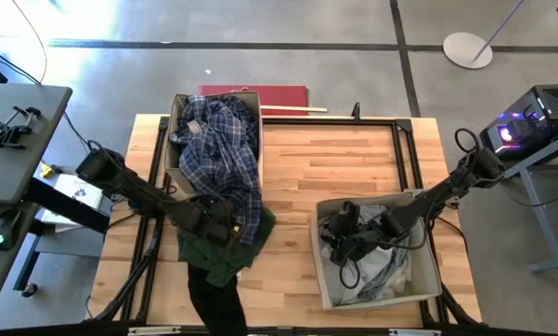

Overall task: Sort clothes
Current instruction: Put the blue shirt into the top laundry bin

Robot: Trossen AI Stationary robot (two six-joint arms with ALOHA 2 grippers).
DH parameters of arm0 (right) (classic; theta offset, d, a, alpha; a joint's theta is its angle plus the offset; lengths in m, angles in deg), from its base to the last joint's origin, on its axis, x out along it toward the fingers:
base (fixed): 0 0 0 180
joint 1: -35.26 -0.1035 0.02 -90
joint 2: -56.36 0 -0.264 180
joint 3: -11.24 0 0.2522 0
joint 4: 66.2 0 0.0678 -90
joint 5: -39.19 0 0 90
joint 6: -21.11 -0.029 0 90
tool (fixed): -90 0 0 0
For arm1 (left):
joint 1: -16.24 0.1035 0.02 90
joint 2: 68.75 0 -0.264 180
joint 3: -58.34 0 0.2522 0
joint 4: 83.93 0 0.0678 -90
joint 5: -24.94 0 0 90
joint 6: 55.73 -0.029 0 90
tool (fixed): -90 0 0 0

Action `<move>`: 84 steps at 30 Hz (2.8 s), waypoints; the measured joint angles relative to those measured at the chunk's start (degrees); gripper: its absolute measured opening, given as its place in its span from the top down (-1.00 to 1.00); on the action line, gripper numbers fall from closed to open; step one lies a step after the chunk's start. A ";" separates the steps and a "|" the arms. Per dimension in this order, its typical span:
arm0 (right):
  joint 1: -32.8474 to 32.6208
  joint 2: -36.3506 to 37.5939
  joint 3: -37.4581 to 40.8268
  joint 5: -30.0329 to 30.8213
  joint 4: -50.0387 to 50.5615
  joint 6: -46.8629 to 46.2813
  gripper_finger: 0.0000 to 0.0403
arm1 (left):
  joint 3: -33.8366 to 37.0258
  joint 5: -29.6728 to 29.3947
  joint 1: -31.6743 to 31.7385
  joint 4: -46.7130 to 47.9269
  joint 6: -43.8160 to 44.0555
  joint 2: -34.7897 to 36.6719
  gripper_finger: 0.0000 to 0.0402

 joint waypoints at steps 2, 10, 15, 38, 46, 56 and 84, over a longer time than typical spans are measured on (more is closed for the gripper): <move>0.00 0.00 0.00 -0.02 0.00 0.00 0.25 | -0.42 -0.79 0.00 0.30 0.37 0.21 0.80; 0.00 0.00 0.00 -0.04 0.02 0.00 0.25 | -14.30 -3.14 -0.37 5.71 -9.03 8.54 0.98; 0.00 0.00 0.00 -0.06 -0.01 0.01 0.25 | -28.57 -9.68 -0.62 8.15 -24.04 15.84 0.99; 0.00 0.00 0.00 -0.11 -0.42 -2.03 0.25 | -27.05 7.62 -5.92 24.12 -8.68 16.36 1.00; 0.00 0.00 0.00 -0.11 -0.42 -3.04 0.25 | -25.18 7.16 -6.05 28.08 -5.96 12.85 0.81; 0.00 0.00 0.00 -0.11 -0.42 -1.66 0.25 | -25.20 6.93 -4.85 30.74 -6.54 15.11 0.10; -0.02 0.00 0.00 1.14 -0.39 -1.48 0.25 | -28.48 -9.16 -2.73 31.52 -31.59 2.70 0.99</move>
